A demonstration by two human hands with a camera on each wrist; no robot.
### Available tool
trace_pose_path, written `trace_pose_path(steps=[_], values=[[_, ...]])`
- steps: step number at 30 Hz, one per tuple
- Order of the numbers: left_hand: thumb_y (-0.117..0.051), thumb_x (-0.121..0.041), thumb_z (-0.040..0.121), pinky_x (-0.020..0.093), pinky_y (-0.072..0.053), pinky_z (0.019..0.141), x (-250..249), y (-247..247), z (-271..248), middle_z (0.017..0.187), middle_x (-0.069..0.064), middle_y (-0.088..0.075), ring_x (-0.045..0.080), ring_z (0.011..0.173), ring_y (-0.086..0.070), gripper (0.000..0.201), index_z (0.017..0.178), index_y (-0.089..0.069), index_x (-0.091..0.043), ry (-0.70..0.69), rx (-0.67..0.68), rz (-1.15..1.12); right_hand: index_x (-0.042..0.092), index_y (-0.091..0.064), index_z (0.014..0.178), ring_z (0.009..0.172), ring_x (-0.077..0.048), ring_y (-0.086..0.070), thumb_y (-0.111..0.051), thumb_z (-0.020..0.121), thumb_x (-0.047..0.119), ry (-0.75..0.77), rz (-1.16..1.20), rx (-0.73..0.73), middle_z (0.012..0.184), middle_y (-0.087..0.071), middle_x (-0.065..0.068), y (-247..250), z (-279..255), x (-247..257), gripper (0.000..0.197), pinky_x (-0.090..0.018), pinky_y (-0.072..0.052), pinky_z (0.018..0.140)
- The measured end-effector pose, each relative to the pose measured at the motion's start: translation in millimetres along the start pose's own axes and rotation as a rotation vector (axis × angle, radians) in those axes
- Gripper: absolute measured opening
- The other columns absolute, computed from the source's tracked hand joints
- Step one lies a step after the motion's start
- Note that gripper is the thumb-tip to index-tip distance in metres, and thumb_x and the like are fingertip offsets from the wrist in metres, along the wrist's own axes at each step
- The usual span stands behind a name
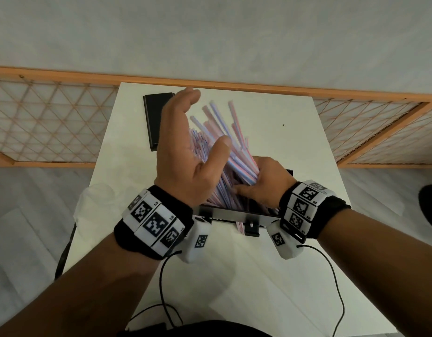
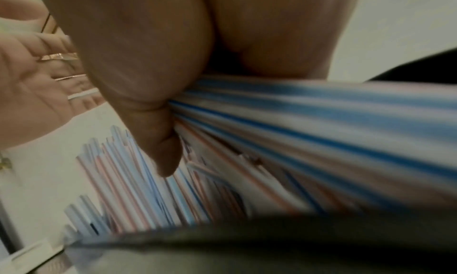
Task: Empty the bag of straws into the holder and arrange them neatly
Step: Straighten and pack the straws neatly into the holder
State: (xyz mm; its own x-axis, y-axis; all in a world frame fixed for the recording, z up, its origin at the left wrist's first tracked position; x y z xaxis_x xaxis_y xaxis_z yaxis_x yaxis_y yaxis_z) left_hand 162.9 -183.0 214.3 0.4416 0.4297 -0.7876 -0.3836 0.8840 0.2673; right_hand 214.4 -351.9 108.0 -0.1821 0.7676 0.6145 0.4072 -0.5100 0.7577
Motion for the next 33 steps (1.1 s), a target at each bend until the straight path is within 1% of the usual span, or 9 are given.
trace_pose_path(steps=[5, 8, 14, 18, 22, 24, 27, 30, 33], values=[[-0.068, -0.022, 0.088, 0.034, -0.041, 0.111, 14.5, -20.2, -1.1, 0.134, 0.012, -0.056, 0.027, 0.128, -0.052, 0.046, 0.128, -0.059, -0.001, 0.026, 0.082, 0.081, 0.022, -0.056, 0.093, 0.069, -0.008, -0.052, -0.085, 0.073, 0.042, 0.007, -0.097, 0.105, 0.078, -0.057, 0.009, -27.4, -3.0, -5.5, 0.04, -0.016, -0.033, 0.057], [-0.065, -0.021, 0.087, 0.041, -0.046, 0.1, 18.9, -34.7, -6.5, 0.11, 0.011, -0.07, 0.028, 0.112, -0.06, 0.021, 0.098, -0.072, -0.004, -0.113, 0.152, 0.27, 0.019, -0.052, 0.098, 0.063, -0.004, -0.047, -0.09, 0.066, 0.036, 0.022, -0.047, 0.047, 0.074, -0.052, 0.011, -20.0, -8.7, -8.4, 0.052, -0.014, -0.033, 0.056], [-0.065, 0.005, 0.083, 0.028, -0.04, 0.094, 21.3, -40.5, -8.0, 0.099, 0.015, -0.07, 0.026, 0.104, -0.057, 0.015, 0.097, -0.07, 0.002, -0.222, 0.225, 0.339, 0.026, -0.06, 0.106, 0.095, -0.007, -0.062, -0.089, 0.065, 0.014, -0.001, 0.123, 0.069, 0.102, -0.065, 0.01, 3.5, -18.8, -28.8, 0.052, -0.019, -0.048, 0.081], [-0.063, 0.011, 0.082, 0.036, -0.045, 0.095, 16.8, -52.7, -14.5, 0.098, 0.017, -0.07, 0.033, 0.102, -0.062, 0.017, 0.095, -0.07, 0.004, -0.277, 0.326, 0.375, 0.029, -0.063, 0.097, 0.087, -0.009, -0.065, -0.069, 0.073, -0.003, -0.062, 0.095, 0.012, 0.095, -0.068, 0.011, 18.6, -22.9, -35.9, 0.04, -0.019, -0.053, 0.074], [-0.062, 0.005, 0.084, 0.041, -0.05, 0.093, -12.4, -58.6, -24.4, 0.095, 0.016, -0.071, 0.033, 0.099, -0.064, 0.015, 0.096, -0.07, 0.004, -0.32, 0.324, 0.325, 0.025, -0.063, 0.083, 0.071, -0.003, -0.06, -0.066, 0.078, 0.007, -0.141, -0.124, -0.123, 0.077, -0.065, 0.014, 41.8, -29.8, -42.7, 0.019, -0.01, -0.04, 0.062], [-0.059, 0.0, 0.086, 0.042, -0.049, 0.08, -20.1, -74.6, -32.5, 0.086, 0.013, -0.067, 0.031, 0.087, -0.061, 0.012, 0.092, -0.068, 0.001, -0.309, 0.457, 0.295, 0.023, -0.064, 0.082, 0.071, -0.011, -0.058, -0.069, 0.079, 0.021, -0.203, -0.228, -0.104, 0.075, -0.063, 0.011, 42.7, -33.7, -44.9, 0.007, -0.013, -0.039, 0.059], [-0.056, -0.011, 0.092, 0.044, -0.048, 0.078, 0.9, -108.7, -52.3, 0.092, 0.009, -0.063, 0.031, 0.091, -0.058, 0.009, 0.093, -0.065, -0.008, -0.21, 0.851, 0.485, 0.02, -0.063, 0.085, 0.075, -0.015, -0.058, -0.072, 0.081, 0.047, -0.241, -0.314, 0.063, 0.076, -0.064, 0.006, 15.6, -32.5, -43.6, 0.029, -0.026, -0.042, 0.065], [-0.05, -0.005, 0.095, 0.038, -0.047, 0.087, 17.5, -121.0, -67.1, 0.107, 0.005, -0.063, 0.027, 0.106, -0.057, 0.023, 0.107, -0.068, -0.014, -0.214, 1.06, 0.697, 0.023, -0.057, 0.068, 0.06, -0.008, -0.049, -0.068, 0.089, 0.037, -0.145, -0.262, 0.108, 0.062, -0.055, 0.008, -6.5, -23.8, -32.9, 0.028, -0.026, -0.033, 0.065], [-0.049, 0.004, 0.09, 0.036, -0.046, 0.09, 22.8, -118.4, -63.4, 0.108, 0.007, -0.063, 0.027, 0.106, -0.055, 0.03, 0.109, -0.069, -0.01, -0.184, 1.019, 0.616, 0.023, -0.052, 0.065, 0.058, -0.013, -0.047, -0.062, 0.093, 0.026, -0.068, -0.218, 0.031, 0.061, -0.051, 0.006, 1.6, -20.2, -19.0, 0.031, -0.03, -0.031, 0.063]])
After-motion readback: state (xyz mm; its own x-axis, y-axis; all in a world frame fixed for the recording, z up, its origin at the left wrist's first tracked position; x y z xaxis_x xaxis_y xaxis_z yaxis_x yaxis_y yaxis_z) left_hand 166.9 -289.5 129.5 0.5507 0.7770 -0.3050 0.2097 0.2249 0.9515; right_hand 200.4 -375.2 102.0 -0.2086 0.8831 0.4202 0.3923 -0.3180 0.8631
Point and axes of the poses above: each hand's wrist, its own z-axis towards the middle knuckle, its own y-axis out of the back of the hand, x = y × z, the point moved 9 cm from there along z, towards the middle knuckle
